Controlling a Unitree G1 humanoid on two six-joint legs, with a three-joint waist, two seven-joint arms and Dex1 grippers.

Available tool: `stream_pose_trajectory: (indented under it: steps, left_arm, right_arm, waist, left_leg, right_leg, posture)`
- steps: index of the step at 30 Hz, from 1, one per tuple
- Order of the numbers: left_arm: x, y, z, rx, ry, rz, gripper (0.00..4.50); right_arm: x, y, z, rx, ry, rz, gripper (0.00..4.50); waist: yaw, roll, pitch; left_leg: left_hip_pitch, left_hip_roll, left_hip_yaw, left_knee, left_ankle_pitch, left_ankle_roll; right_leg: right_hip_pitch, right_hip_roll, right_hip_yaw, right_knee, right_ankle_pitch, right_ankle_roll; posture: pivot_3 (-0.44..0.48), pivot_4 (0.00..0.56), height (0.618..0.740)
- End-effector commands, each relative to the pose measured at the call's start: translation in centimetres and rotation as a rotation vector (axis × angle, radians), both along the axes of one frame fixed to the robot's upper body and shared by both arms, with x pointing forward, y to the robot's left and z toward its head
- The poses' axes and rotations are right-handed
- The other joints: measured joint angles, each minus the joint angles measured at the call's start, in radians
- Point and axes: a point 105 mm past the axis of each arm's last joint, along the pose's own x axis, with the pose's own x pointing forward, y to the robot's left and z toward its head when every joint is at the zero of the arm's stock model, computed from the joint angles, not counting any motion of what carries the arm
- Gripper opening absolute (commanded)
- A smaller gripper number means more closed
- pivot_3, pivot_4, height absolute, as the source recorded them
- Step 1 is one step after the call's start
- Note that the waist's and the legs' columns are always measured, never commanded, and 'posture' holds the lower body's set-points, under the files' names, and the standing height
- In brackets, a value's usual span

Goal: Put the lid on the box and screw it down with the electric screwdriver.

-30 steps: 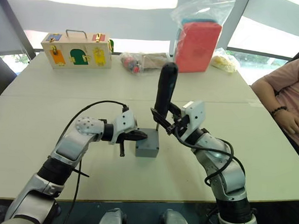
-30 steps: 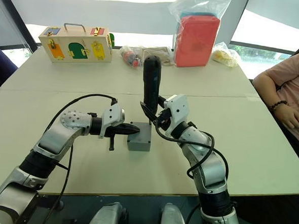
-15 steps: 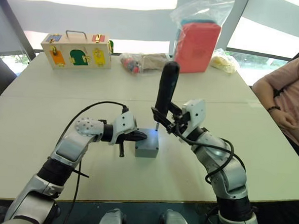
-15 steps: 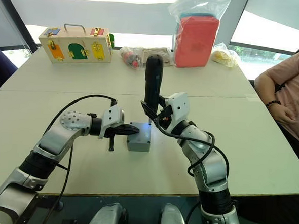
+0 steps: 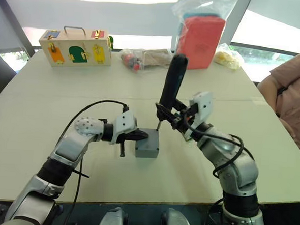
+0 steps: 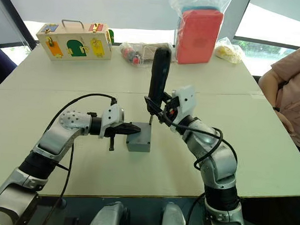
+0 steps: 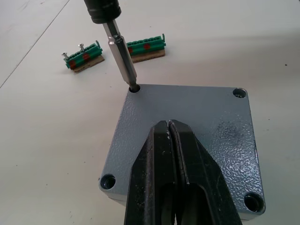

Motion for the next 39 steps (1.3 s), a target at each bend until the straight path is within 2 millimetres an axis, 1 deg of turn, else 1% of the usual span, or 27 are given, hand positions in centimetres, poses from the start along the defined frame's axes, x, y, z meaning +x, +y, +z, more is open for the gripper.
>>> stream_pose_trajectory:
  steps: [1,2,3,4,6,8,12,14,15,18,20,23,25,28,30,32,35,36,37,38,39]
  left_arm:
    - [-0.7,0.2,2.0,-0.028,-0.017,-0.051,0.00]
    - [-0.9,0.2,2.8,-0.047,-0.022,-0.067,0.00]
    - [-1.0,0.3,3.5,-0.062,-0.027,-0.077,0.00]
    - [-1.1,0.3,4.4,-0.077,-0.037,-0.087,0.00]
    - [-1.1,0.4,5.7,-0.096,-0.053,-0.098,0.00]
    - [-1.2,0.5,6.5,-0.109,-0.064,-0.105,0.00]
    - [-1.8,0.6,7.7,-0.135,-0.079,-0.126,0.00]
    - [-2.3,0.8,8.3,-0.148,-0.086,-0.140,0.00]
    - [-2.4,0.8,8.5,-0.152,-0.087,-0.144,0.00]
    - [-3.1,1.0,8.8,-0.165,-0.089,-0.154,0.00]
    - [-3.3,0.9,8.9,-0.168,-0.088,-0.154,0.00]
    - [-3.3,0.9,8.9,-0.169,-0.089,-0.147,0.00]
    - [-3.3,0.8,8.9,-0.168,-0.090,-0.145,0.00]
    - [-3.4,0.8,8.9,-0.166,-0.094,-0.133,0.00]
    - [-3.5,0.9,8.6,-0.154,-0.092,-0.127,0.00]
    - [-3.6,1.1,8.4,-0.143,-0.086,-0.117,0.00]
    - [-3.5,1.5,8.2,-0.129,-0.079,-0.101,0.00]
    - [-3.5,1.6,8.1,-0.126,-0.075,-0.092,0.00]
    - [-3.4,1.9,8.0,-0.120,-0.072,-0.080,0.00]
    - [-3.2,2.4,7.7,-0.112,-0.071,-0.051,0.00]
    - [-3.0,2.8,7.5,-0.106,-0.070,-0.031,0.00]
  right_arm:
    - [-1.4,-2.6,5.8,0.061,-0.098,-0.026,1.87]
    - [-1.1,-3.7,5.8,0.042,-0.045,-0.060,1.87]
    - [-0.7,-4.8,5.6,0.021,0.003,-0.097,1.87]
    - [-0.2,-6.4,5.3,-0.024,0.061,-0.157,1.87]
    - [0.5,-8.9,4.8,-0.086,0.159,-0.242,1.87]
    - [0.7,-10.6,4.2,-0.129,0.245,-0.287,1.87]
    - [0.5,-13.8,1.3,-0.283,0.490,-0.339,1.87]
    - [0.5,-15.2,-0.5,-0.326,0.624,-0.350,1.87]
    - [0.5,-15.7,-1.0,-0.342,0.662,-0.354,1.87]
    - [0.7,-17.5,-3.6,-0.373,0.830,-0.399,1.87]
    - [0.9,-18.3,-4.4,-0.389,0.887,-0.434,1.87]
    - [1.1,-18.3,-5.4,-0.386,0.958,-0.419,1.87]
    - [1.1,-18.4,-5.7,-0.395,0.977,-0.423,1.87]
    - [1.4,-18.4,-7.2,-0.431,1.016,-0.437,1.87]
    - [1.6,-18.3,-7.7,-0.440,1.022,-0.436,1.87]
    - [1.8,-18.1,-7.5,-0.434,1.006,-0.422,2.85]
    - [2.0,-18.0,-6.4,-0.451,0.953,-0.415,3.82]
    - [2.2,-18.0,-5.6,-0.474,0.908,-0.415,4.21]
    - [2.4,-17.9,-4.8,-0.503,0.852,-0.408,4.45]
    - [2.8,-17.7,-3.2,-0.563,0.735,-0.405,4.45]
    - [3.0,-17.4,-2.1,-0.609,0.653,-0.397,4.45]
  waist:
    - [0.001,0.003,0.004]
    - [0.003,0.004,0.007]
    - [0.003,0.004,0.010]
    - [0.004,0.004,0.010]
    - [0.004,0.003,0.013]
    - [0.003,0.002,0.017]
    - [-0.001,0.004,0.026]
    - [-0.003,0.004,0.030]
    - [-0.004,0.004,0.032]
    - [-0.005,0.003,0.034]
    - [-0.004,0.003,0.035]
    - [-0.003,0.004,0.036]
    - [-0.003,0.004,0.036]
    - [-0.003,0.003,0.037]
    - [-0.003,0.002,0.036]
    - [-0.004,0.000,0.036]
    - [-0.002,0.000,0.036]
    - [-0.002,0.000,0.036]
    - [-0.001,0.001,0.036]
    - [0.000,0.002,0.037]
    - [0.001,0.003,0.038]
  left_leg:
    - [-0.005,0.000,0.000,0.001,0.000,0.000]
    - [-0.010,0.000,-0.001,0.003,0.001,-0.001]
    - [-0.012,-0.001,0.000,0.003,0.001,-0.001]
    - [-0.012,-0.002,0.000,0.003,0.001,-0.001]
    - [-0.012,-0.003,-0.001,0.003,0.001,-0.001]
    - [-0.012,-0.004,0.000,0.003,0.001,-0.001]
    - [-0.012,-0.006,0.001,0.006,0.000,0.001]
    - [-0.012,-0.005,0.001,0.007,0.000,0.002]
    - [-0.012,-0.005,0.001,0.008,-0.001,0.003]
    - [-0.013,-0.003,0.001,0.011,-0.001,0.004]
    - [-0.013,-0.002,0.001,0.011,-0.001,0.004]
    - [-0.012,-0.003,0.001,0.012,-0.001,0.004]
    - [-0.012,-0.003,0.001,0.013,-0.001,0.004]
    - [-0.012,-0.003,0.001,0.014,-0.001,0.004]
    - [-0.012,-0.003,0.001,0.015,-0.001,0.004]
    - [-0.012,-0.003,0.001,0.015,-0.001,0.004]
    - [-0.011,-0.003,0.001,0.016,-0.001,0.004]
    - [-0.011,-0.003,0.001,0.016,-0.001,0.004]
    - [-0.011,-0.003,0.001,0.017,-0.001,0.003]
    - [-0.011,-0.003,0.001,0.017,-0.001,0.003]
    - [-0.011,-0.003,0.001,0.017,-0.001,0.003]
  right_leg:
    - [-0.004,0.000,0.000,0.001,0.001,0.002]
    - [-0.009,0.000,-0.001,0.001,0.002,0.003]
    - [-0.010,0.000,-0.001,0.001,0.003,0.003]
    - [-0.010,0.000,-0.002,0.001,0.003,0.004]
    - [-0.009,0.000,-0.003,0.000,0.003,0.004]
    - [-0.008,0.001,-0.004,-0.001,0.003,0.003]
    - [-0.007,0.002,-0.003,-0.001,0.003,0.004]
    - [-0.007,0.004,-0.003,0.000,0.003,0.005]
    - [-0.007,0.006,-0.002,0.000,0.003,0.005]
    - [-0.007,0.009,-0.002,0.000,0.004,0.007]
    - [-0.007,0.010,-0.002,0.001,0.004,0.007]
    - [-0.007,0.011,-0.002,0.001,0.004,0.008]
    - [-0.007,0.011,-0.001,0.001,0.005,0.009]
    - [-0.006,0.011,-0.001,0.001,0.005,0.009]
    - [-0.005,0.011,-0.001,0.001,0.005,0.009]
    - [-0.004,0.011,-0.001,0.001,0.005,0.010]
    - [-0.003,0.011,0.000,0.001,0.006,0.010]
    - [-0.003,0.011,0.000,0.001,0.006,0.010]
    - [-0.003,0.011,0.000,0.001,0.006,0.010]
    - [-0.003,0.011,0.000,0.001,0.006,0.010]
    - [-0.003,0.010,0.000,0.001,0.006,0.010]
  posture:
    - [0.000,0.150,0.730]
    - [0.000,0.150,0.730]
    - [0.000,0.150,0.730]
    - [0.000,0.150,0.730]
    - [0.000,0.150,0.730]
    - [0.000,0.150,0.730]
    - [0.000,0.150,0.730]
    - [0.000,0.150,0.730]
    - [0.000,0.150,0.730]
    - [0.000,0.150,0.730]
    - [0.000,0.150,0.730]
    - [0.000,0.150,0.730]
    - [0.000,0.150,0.730]
    - [0.000,0.150,0.730]
    - [0.000,0.150,0.730]
    - [0.000,0.150,0.730]
    - [0.000,0.150,0.730]
    - [0.000,0.150,0.730]
    - [0.000,0.150,0.730]
    - [0.000,0.150,0.730]
    - [0.000,0.150,0.730]
